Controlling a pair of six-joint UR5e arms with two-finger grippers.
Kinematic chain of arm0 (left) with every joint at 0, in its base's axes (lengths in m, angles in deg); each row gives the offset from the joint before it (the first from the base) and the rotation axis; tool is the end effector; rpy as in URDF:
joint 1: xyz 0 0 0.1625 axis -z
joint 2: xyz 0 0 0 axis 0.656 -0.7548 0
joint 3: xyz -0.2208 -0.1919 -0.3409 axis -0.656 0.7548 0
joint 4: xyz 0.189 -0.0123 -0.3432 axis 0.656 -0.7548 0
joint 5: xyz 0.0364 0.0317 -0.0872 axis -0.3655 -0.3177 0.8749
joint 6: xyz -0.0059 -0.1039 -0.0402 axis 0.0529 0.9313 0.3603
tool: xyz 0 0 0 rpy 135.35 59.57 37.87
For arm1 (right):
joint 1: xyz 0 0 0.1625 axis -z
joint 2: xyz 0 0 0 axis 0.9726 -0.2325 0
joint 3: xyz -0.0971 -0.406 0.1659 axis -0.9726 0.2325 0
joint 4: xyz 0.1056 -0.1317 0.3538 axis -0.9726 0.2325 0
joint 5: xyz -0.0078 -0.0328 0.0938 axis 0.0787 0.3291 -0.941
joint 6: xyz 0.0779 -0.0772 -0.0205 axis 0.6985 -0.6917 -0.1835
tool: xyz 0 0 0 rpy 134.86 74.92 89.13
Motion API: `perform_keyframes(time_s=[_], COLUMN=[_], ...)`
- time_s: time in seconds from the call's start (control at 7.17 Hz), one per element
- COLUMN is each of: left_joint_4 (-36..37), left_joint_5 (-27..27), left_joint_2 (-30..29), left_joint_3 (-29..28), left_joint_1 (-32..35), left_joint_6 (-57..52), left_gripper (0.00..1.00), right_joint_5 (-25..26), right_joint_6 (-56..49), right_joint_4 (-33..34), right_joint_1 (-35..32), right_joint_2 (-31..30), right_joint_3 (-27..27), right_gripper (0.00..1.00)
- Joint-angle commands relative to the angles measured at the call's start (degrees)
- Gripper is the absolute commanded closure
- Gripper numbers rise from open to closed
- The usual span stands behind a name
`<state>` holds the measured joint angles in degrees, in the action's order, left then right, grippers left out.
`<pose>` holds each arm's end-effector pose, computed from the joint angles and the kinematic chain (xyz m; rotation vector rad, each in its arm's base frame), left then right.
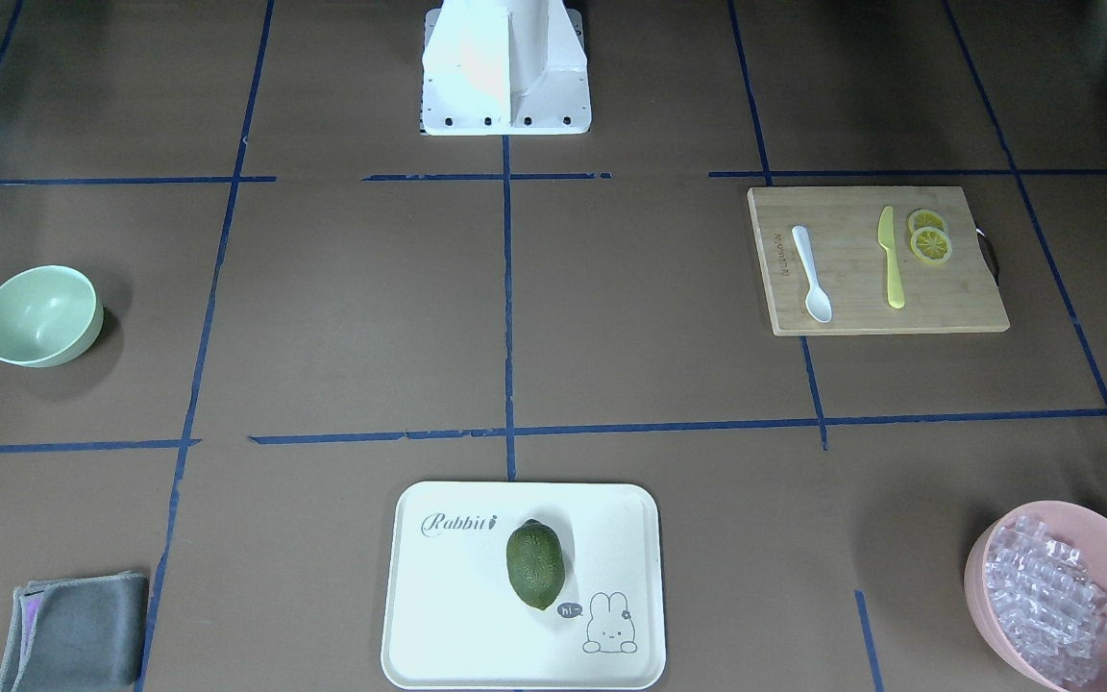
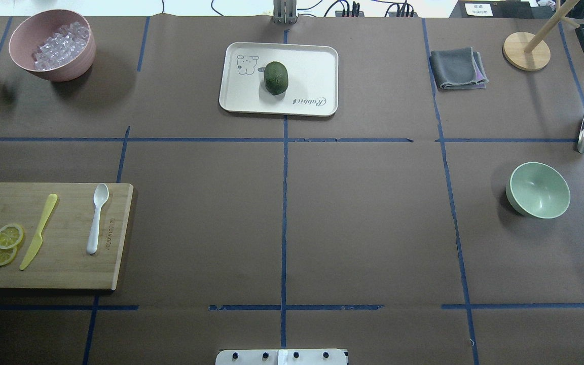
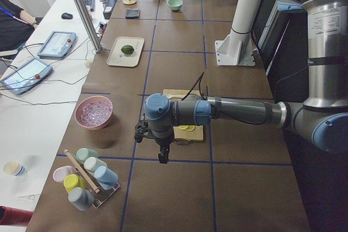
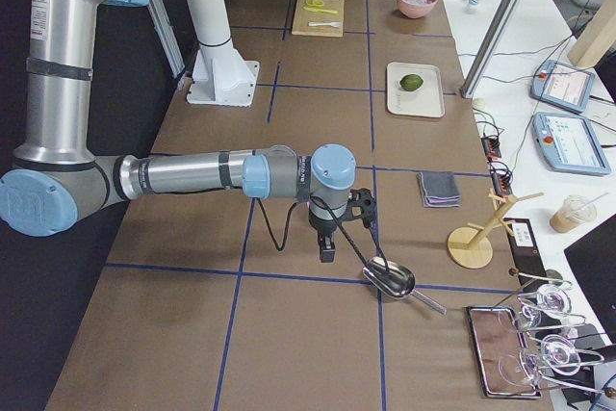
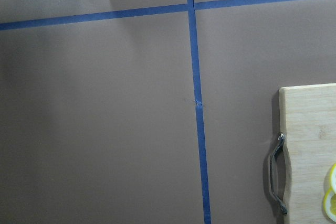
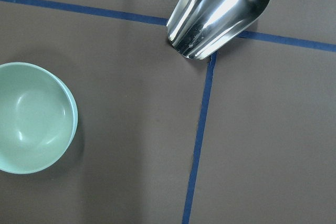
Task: Place spoon in bowl
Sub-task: 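Lower the right gripper toward the pale green bowl's rim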
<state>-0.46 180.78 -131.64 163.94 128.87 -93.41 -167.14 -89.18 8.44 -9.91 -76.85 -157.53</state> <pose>-0.0426 -0.4045 0.6678 -0.0265 0.7468 0.1085 0.0306 -0.4044 0.6382 0.0447 -0.7734 -0.1580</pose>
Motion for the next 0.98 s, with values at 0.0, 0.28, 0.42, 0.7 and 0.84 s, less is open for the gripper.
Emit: perform_keyframes(time_s=[0.0, 0.28, 0.42, 0.7, 0.84], left_joint_4=[-0.24, -0.07, -0.15, -0.16, -0.16], left_joint_5=[0.01, 0.01, 0.01, 0.09, 0.09], left_joint_2=[-0.09, -0.09, -0.09, -0.09, -0.09], left_joint_3=[-0.05, -0.05, -0.13, -0.05, -0.05], left_joint_1=[-0.33, -0.42, -0.42, -0.42, -0.51], left_joint_6=[-0.09, -0.09, -0.09, -0.09, -0.09], left_gripper=[0.0, 0.0, 0.0, 0.0, 0.0], right_joint_5=[-0.09, -0.52, -3.14, -2.73, -1.42], right_joint_6=[0.0, 0.34, 4.78, 21.43, 28.84], right_joint_4=[-1.28, -5.73, -7.6, -23.59, -34.92], right_joint_1=[0.15, 4.01, 6.55, 13.48, 16.47], right_joint_2=[0.0, 0.35, 0.44, 0.44, 0.44], right_joint_3=[0.14, 0.66, 0.93, 4.94, 10.1], right_gripper=[0.0, 0.0, 0.0, 0.0, 0.0])
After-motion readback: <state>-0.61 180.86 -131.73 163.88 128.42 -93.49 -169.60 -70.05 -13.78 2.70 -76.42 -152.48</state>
